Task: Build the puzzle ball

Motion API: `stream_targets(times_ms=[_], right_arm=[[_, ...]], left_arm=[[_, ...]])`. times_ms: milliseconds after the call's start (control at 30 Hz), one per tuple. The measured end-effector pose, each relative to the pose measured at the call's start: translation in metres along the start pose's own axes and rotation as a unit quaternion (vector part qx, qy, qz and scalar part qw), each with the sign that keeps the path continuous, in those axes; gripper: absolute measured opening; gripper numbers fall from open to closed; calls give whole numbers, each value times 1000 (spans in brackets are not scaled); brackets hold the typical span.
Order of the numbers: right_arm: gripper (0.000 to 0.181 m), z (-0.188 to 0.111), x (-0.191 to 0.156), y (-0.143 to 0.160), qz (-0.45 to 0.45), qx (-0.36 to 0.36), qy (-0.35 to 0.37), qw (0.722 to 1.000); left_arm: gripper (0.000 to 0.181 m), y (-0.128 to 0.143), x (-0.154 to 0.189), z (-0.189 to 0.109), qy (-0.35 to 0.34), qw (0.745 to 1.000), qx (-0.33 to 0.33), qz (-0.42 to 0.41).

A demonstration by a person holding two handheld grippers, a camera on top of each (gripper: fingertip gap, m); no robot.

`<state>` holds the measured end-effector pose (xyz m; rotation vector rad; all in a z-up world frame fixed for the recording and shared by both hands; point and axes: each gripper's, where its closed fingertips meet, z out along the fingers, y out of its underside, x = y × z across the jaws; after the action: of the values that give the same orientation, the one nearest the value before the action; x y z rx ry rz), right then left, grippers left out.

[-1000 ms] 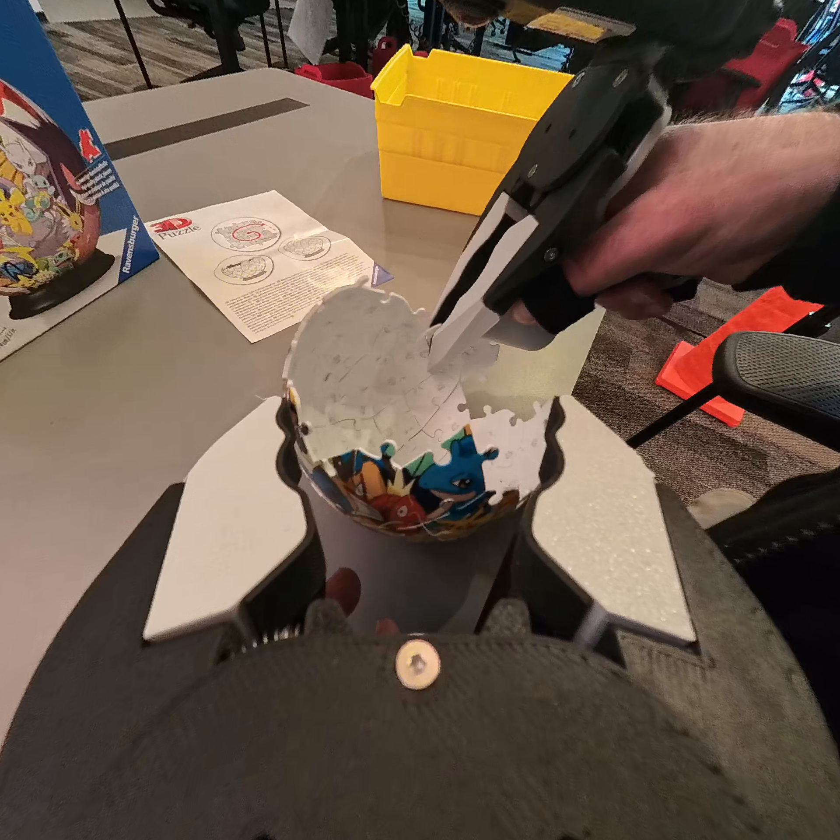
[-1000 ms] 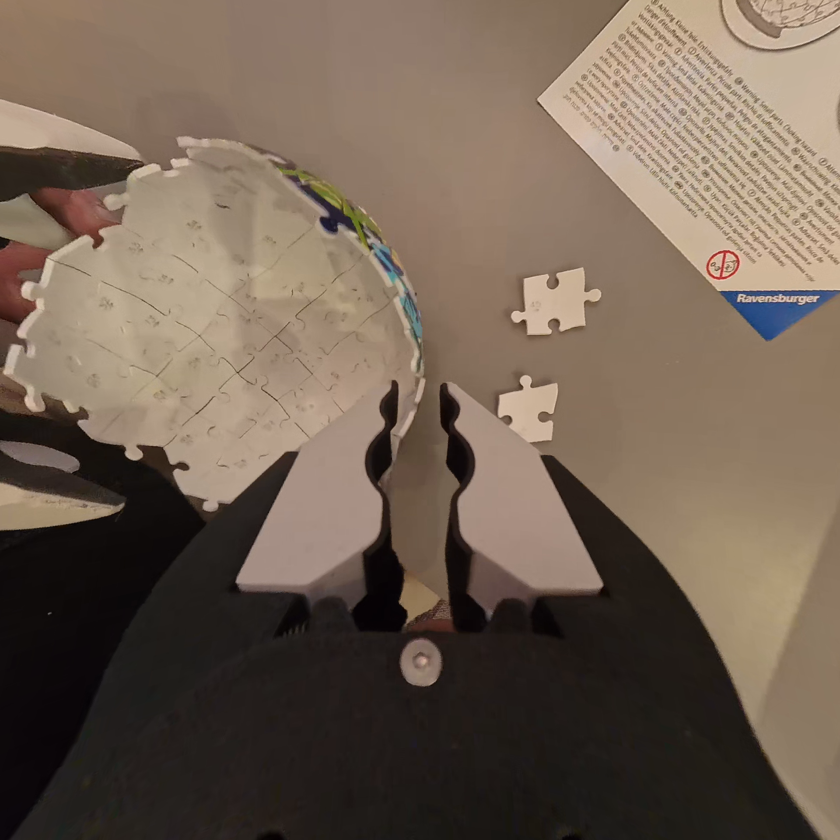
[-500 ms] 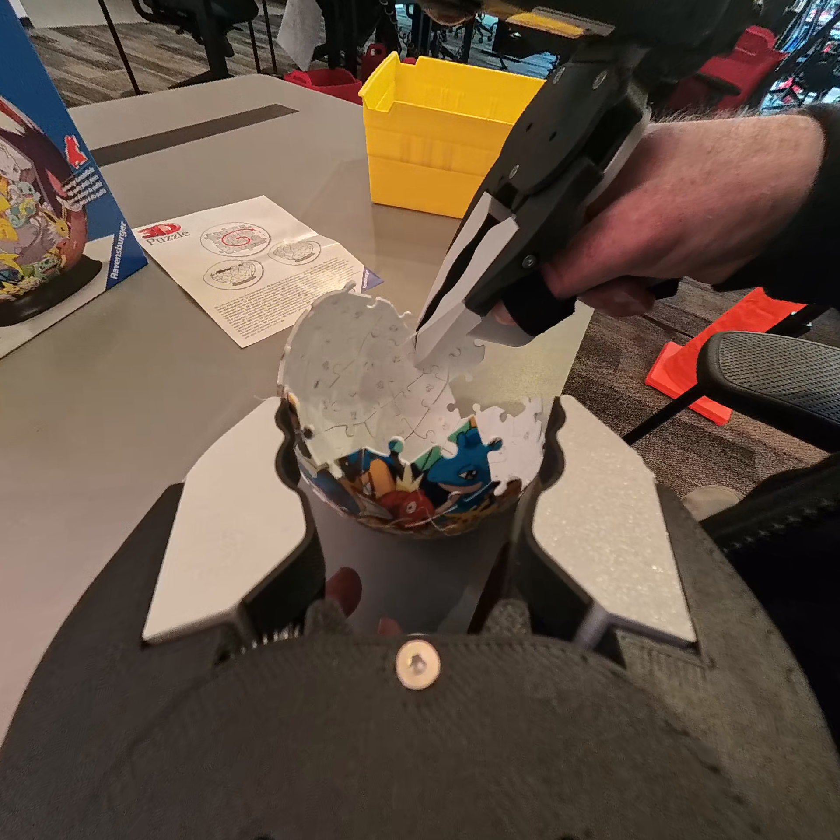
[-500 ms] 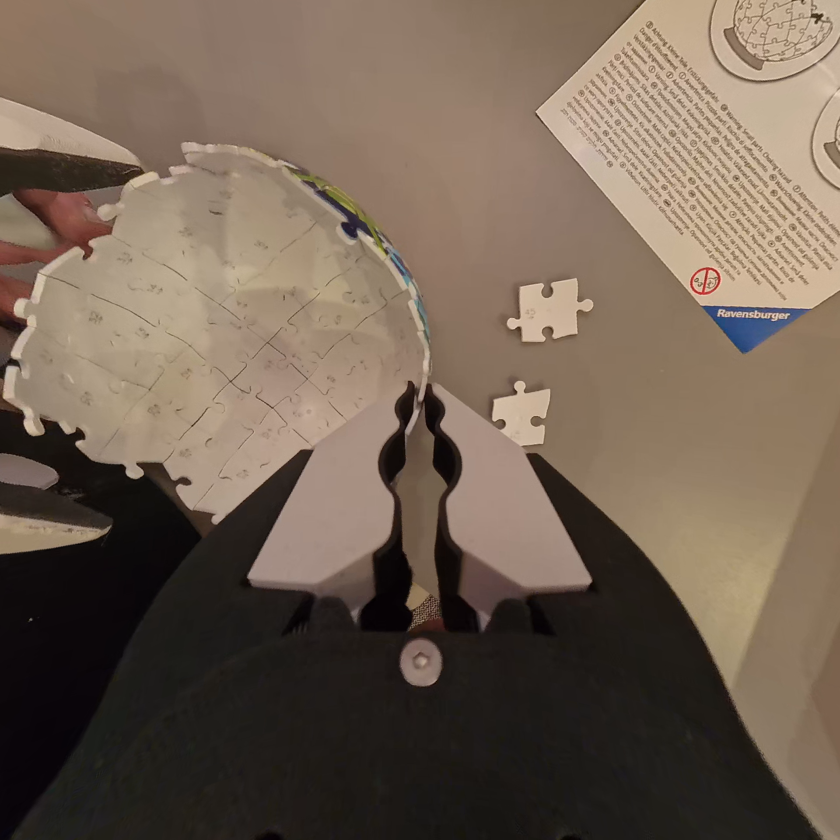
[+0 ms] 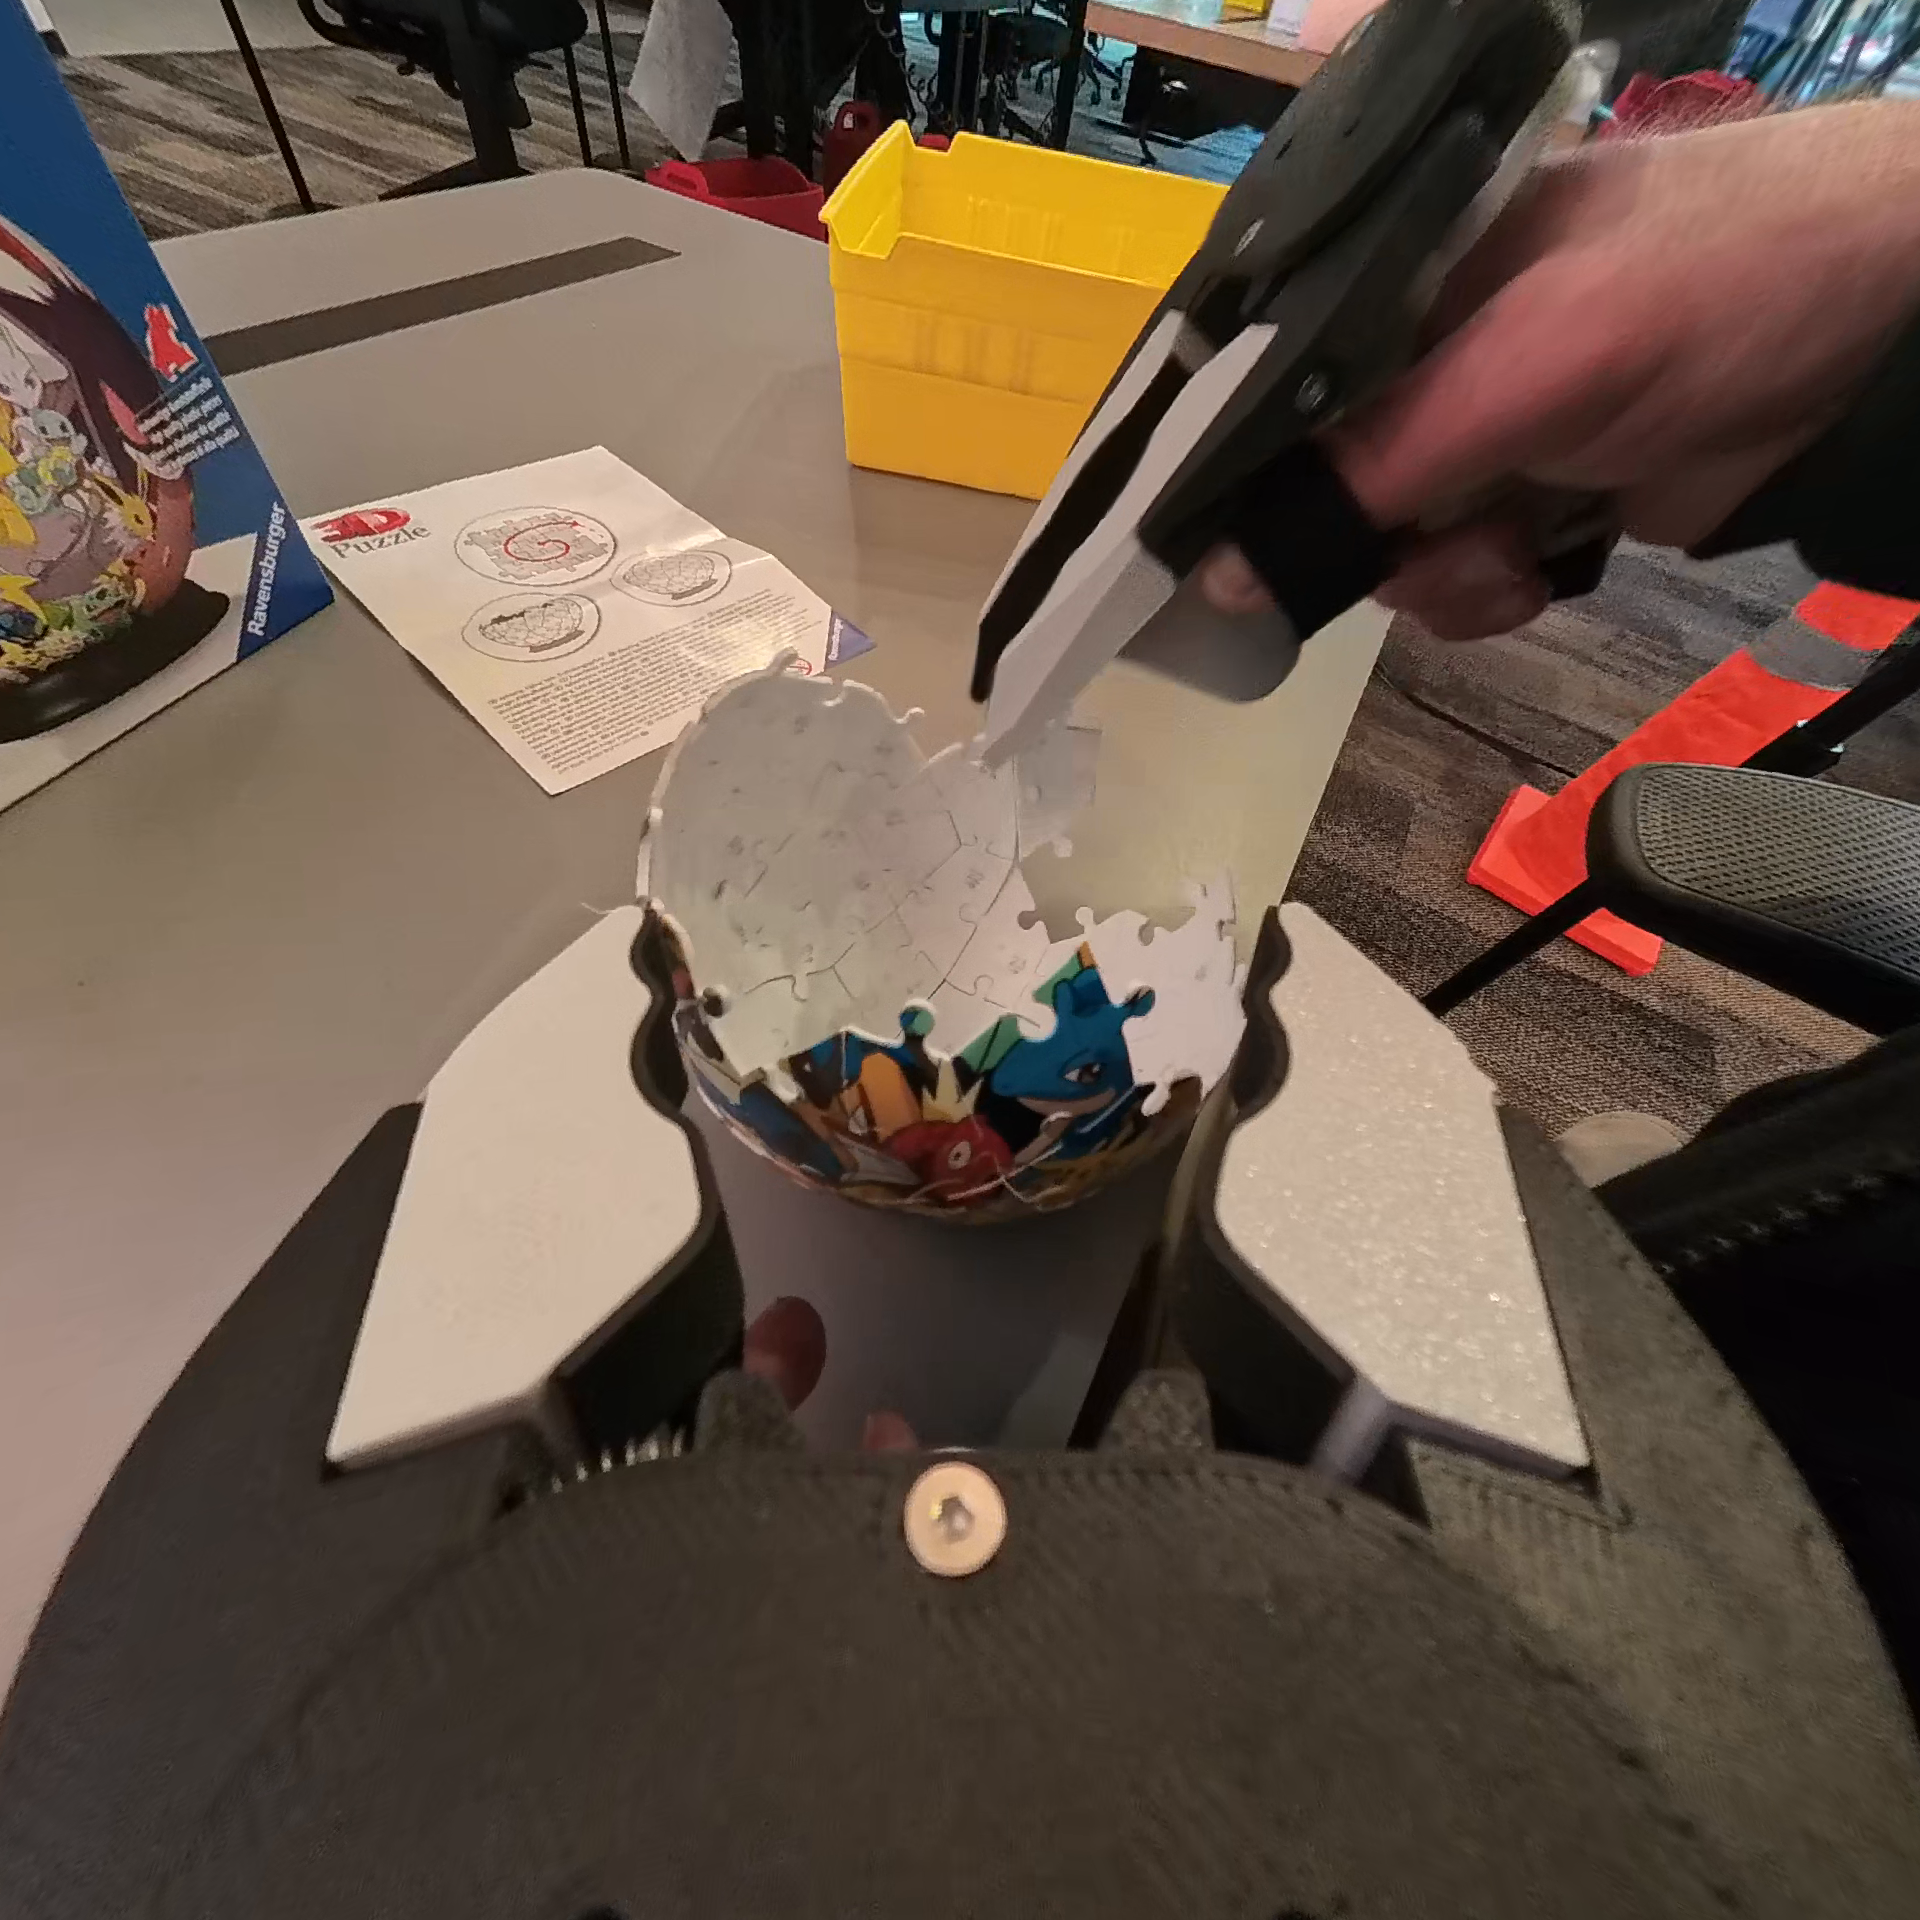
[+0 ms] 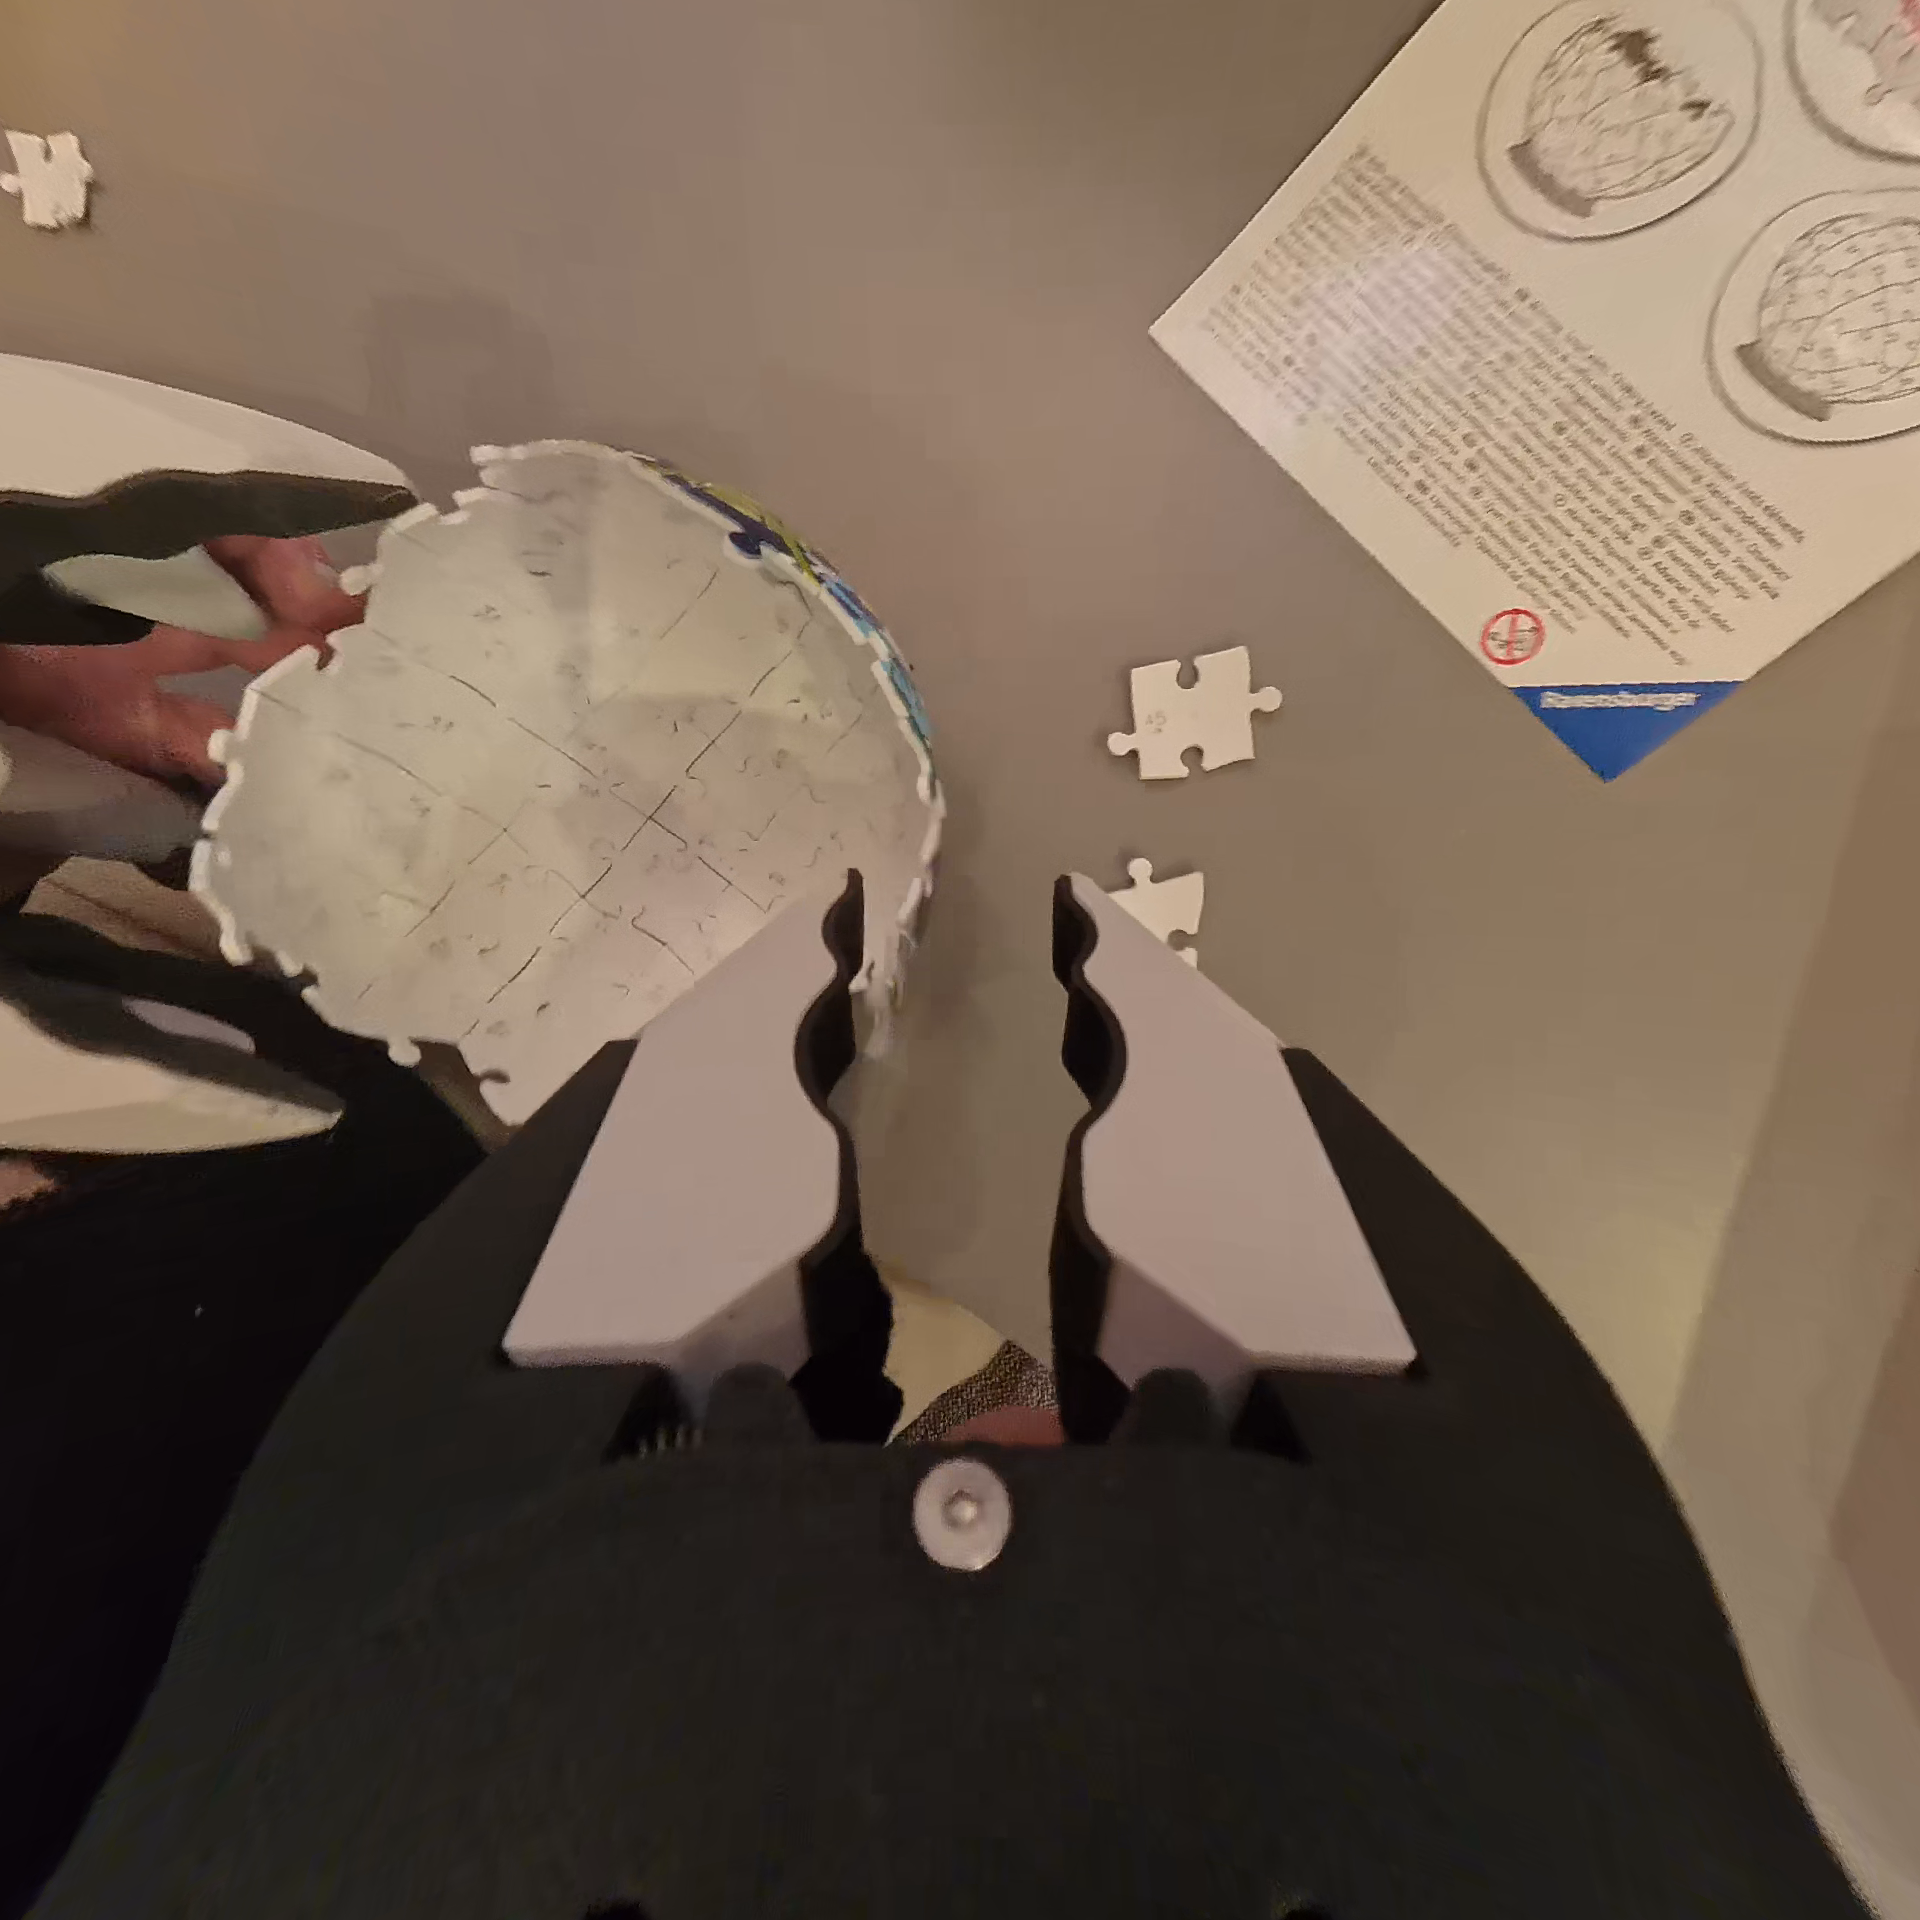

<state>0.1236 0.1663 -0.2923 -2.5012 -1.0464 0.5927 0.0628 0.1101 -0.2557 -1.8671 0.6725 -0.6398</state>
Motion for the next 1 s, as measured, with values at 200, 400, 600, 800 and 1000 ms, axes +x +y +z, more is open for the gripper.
stream_targets(times_ms=[200,400,600,800,1000], right_arm=[[28,-33,23,2,50,51,-14,997],[33,-11,59,26,4,6,36,999],[33,29,54,32,-63,-44,52,996],[16,35,53,32,-66,-47,57,995],[8,34,51,34,-48,-32,54,997]], left_arm=[[104,-1,-1,-1,-1,1000,1,-2],[103,-2,-3,-2,-4,1000,2,0],[103,-2,-3,0,-6,1000,-2,0],[102,2,-7,-1,-10,1000,-12,-9],[103,-1,-9,-6,-11,1000,-12,-4]])
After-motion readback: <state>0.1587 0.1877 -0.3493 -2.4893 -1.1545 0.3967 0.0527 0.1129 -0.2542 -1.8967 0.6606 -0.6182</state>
